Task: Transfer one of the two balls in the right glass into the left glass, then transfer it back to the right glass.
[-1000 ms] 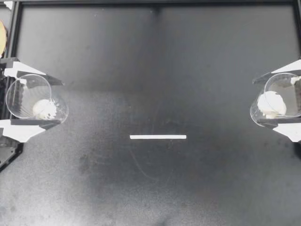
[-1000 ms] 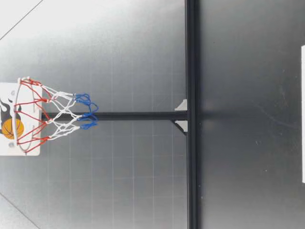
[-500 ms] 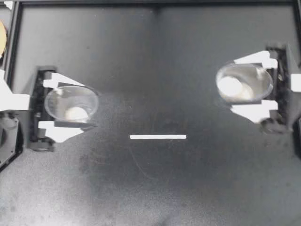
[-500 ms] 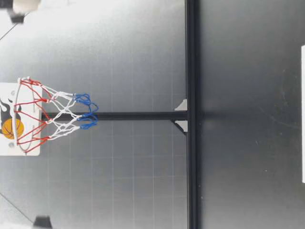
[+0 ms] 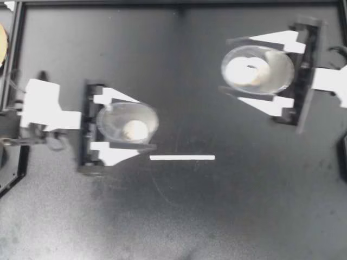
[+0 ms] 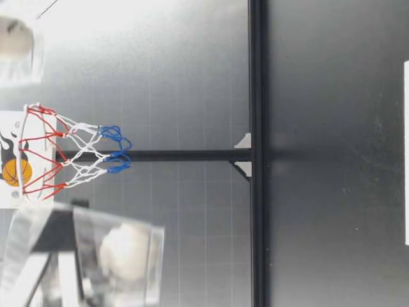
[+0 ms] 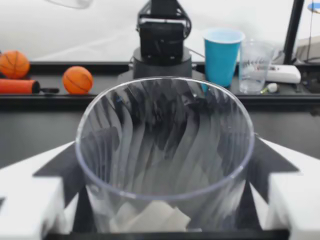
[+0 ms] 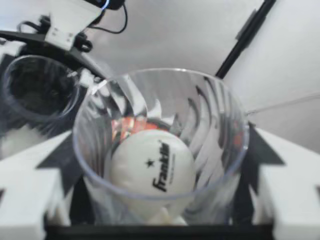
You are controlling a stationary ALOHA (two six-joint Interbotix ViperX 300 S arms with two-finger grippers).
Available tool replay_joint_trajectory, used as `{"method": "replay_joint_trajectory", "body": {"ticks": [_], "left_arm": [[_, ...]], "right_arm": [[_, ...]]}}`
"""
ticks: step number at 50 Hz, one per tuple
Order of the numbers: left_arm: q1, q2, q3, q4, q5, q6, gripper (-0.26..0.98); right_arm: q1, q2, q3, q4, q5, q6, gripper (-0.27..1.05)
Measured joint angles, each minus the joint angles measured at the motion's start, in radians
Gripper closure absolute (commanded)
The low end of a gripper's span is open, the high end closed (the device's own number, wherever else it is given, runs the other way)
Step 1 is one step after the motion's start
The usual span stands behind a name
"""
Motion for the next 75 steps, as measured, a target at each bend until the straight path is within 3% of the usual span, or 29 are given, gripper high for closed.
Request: {"method": "replay_joint_trajectory", "body": {"ticks": [10,24,75], "left_arm": [[-0.006,0.091,-0.083,0.0,0.0,-0.017,0.09],[-0.028,0.14,-0.143,0.0,0.0,-0.015,0.09],[-0.034,0.164,-0.192,0.0,0.0,-0.017,0.09]], "right_arm": [[0.0,0.118,-0.071,0.0,-0.052,-0.183,0.26],[-0.002,0.225,-0.126,0.0,-0.135,-0.393,0.26],[0.002,0.313,-0.156,-0.041,-0.23,-0.752,0.26]]}}
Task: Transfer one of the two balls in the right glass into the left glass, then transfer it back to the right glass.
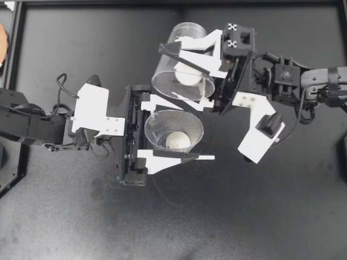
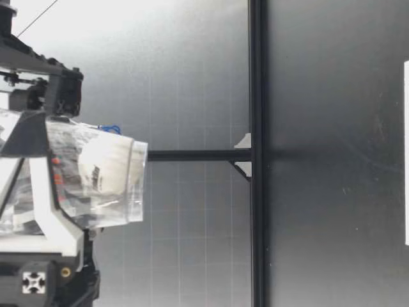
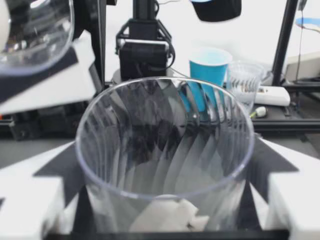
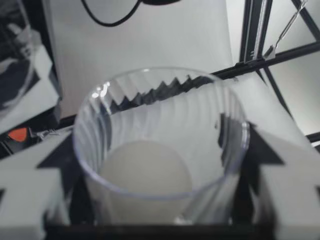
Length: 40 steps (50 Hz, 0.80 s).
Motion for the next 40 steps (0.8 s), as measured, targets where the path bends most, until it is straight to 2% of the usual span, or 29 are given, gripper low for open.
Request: {"method": "replay_joint_trajectory", "body": {"ticks": [24,40], "left_arm": [[0.0,0.0,0.0,0.002,0.0,0.0,0.09],[-0.002,0.003,0.0,0.0,0.0,0.0,0.09]], "right_arm": [[0.003,0.029,-0.012,-0.003,-0.052,-0.127,0.26],[0.014,0.029,-0.012,-0.002,-0.058,-0.137,0.26]]}}
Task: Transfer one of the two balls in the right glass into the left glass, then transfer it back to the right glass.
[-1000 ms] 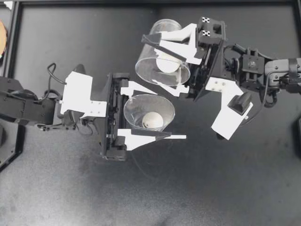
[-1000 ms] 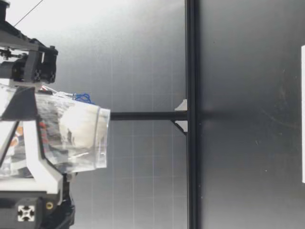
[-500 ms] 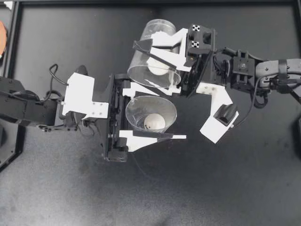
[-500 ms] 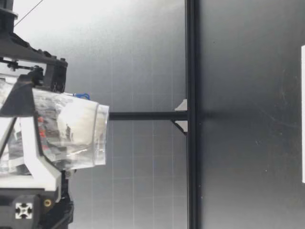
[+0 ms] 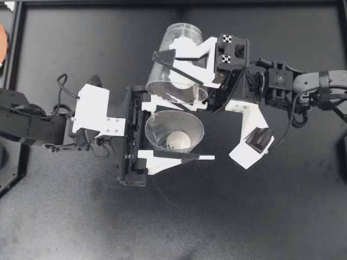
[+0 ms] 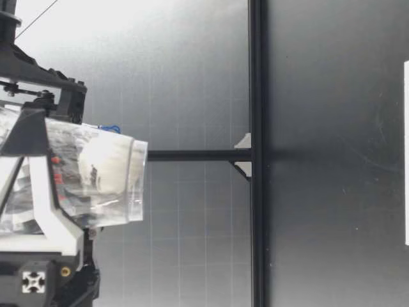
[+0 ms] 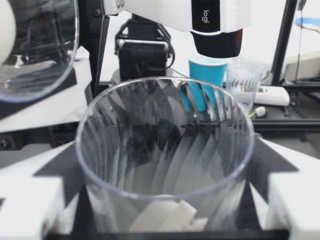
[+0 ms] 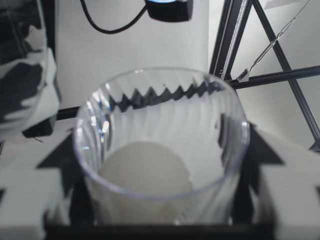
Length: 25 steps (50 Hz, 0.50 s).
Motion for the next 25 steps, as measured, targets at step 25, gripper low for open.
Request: {"method": "replay_joint_trajectory", "body": {"ticks": [25], "left_arm": [[0.0,0.006,0.0,0.0,0.0,0.0,0.09]], "right_arm": [[0.0,0.017,0.0,0.003,-0.017,-0.081,0.26]]}}
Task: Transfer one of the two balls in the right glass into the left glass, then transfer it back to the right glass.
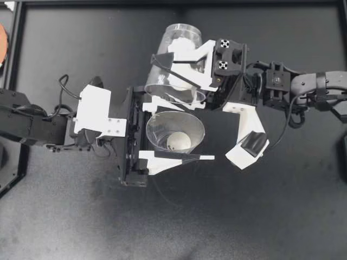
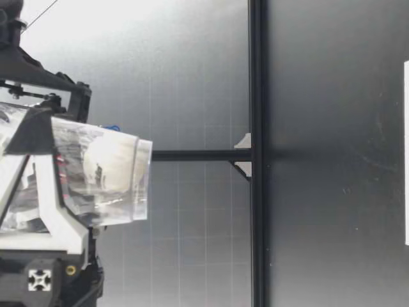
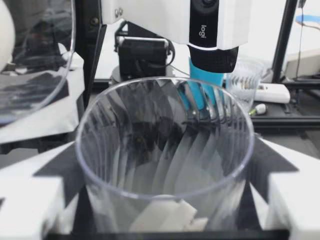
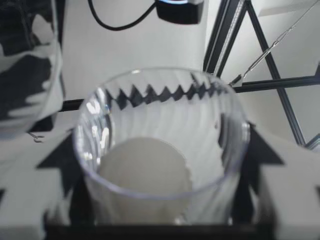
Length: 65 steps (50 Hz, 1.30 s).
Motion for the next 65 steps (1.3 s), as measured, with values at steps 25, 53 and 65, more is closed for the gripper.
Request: {"method": "replay_joint_trajectory", "body": {"ticks": [25,53,65], "left_arm": [[0.0,0.0,0.0,0.002,0.0,0.0,0.09],[-0.003,-0.041,0.064,0.025,0.017,0.043,0.09],[-0.006,-0.259,0.201,0.054,0.098,0.198,0.09]], "right_arm": [[0.008,0.005,0.0,0.028,-0.018,0.026,0.26],[0.046,-0.123,0.064,0.382,0.066,0.678,0.26],[0.08,-0.311,0.281,0.391,0.12,1.106,0.26]]}}
